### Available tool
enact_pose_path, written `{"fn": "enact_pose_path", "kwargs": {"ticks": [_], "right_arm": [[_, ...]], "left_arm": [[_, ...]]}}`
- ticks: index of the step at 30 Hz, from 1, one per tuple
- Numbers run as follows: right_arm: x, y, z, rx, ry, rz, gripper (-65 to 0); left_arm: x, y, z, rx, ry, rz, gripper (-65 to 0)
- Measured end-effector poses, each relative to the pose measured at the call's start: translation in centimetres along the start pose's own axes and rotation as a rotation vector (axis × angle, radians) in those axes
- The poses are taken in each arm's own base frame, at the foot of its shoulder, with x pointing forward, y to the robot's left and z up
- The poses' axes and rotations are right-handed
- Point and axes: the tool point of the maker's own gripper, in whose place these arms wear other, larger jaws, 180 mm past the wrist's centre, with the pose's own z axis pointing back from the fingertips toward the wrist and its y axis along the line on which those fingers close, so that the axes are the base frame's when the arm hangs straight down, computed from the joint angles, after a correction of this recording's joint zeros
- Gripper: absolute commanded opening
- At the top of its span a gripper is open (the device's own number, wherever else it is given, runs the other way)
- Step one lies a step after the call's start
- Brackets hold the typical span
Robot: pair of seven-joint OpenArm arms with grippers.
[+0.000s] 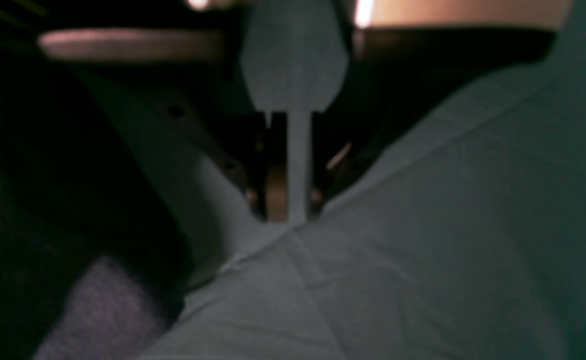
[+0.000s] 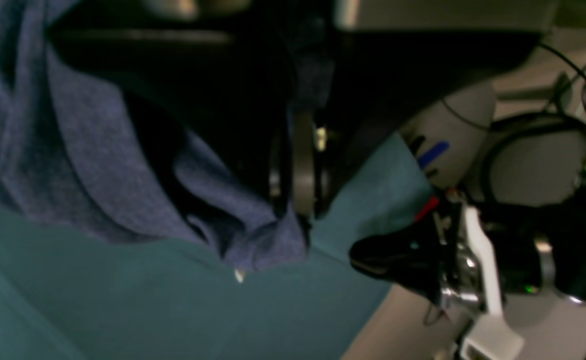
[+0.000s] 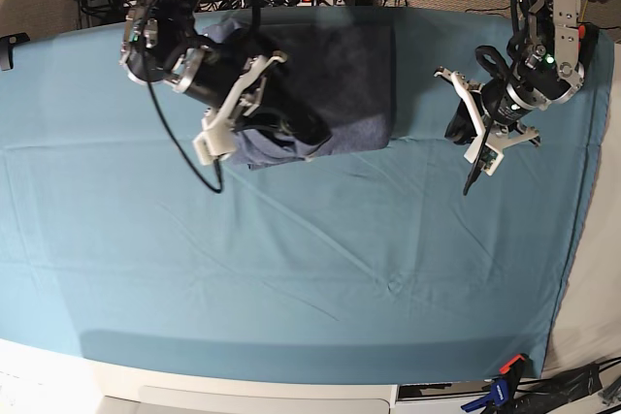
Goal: Fold the T-shirt properly
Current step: 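Lift the collar end with the right gripper and fold it over the shirt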
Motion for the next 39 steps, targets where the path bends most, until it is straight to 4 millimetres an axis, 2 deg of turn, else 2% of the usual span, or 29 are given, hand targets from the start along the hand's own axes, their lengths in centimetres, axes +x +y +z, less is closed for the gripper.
{"fn": "enact_pose_path", "kwargs": {"ticks": [7, 22, 28, 36, 37, 39], "right_arm": [[0.5, -0.3, -1.2, -0.057, -0.03, 0.049, -65.0], [-0.4, 2.1, -5.1, -0.088, 0.028, 0.152, -65.0], [-0.3, 3.4, -5.9, -0.054, 0.018, 0.151, -65.0], [-0.2, 3.2, -5.9, -0.068, 0.019, 0.163, -65.0], [-0.2, 3.2, -5.9, -0.068, 0.02, 0.163, -64.6], [-0.2, 3.2, -5.9, -0.066, 0.017, 0.161, -54.9]], "left_arm": [[0.0, 0.0, 0.0, 0.0, 0.0, -0.001, -56.7], [0.0, 0.0, 0.0, 0.0, -0.001, 0.0, -56.7], [0.0, 0.0, 0.0, 0.0, 0.0, 0.0, -56.7], [0.0, 0.0, 0.0, 0.0, 0.0, 0.0, -56.7], [0.0, 0.0, 0.0, 0.0, 0.0, 0.0, -56.7], [0.0, 0.0, 0.0, 0.0, 0.0, 0.0, -56.7]]}}
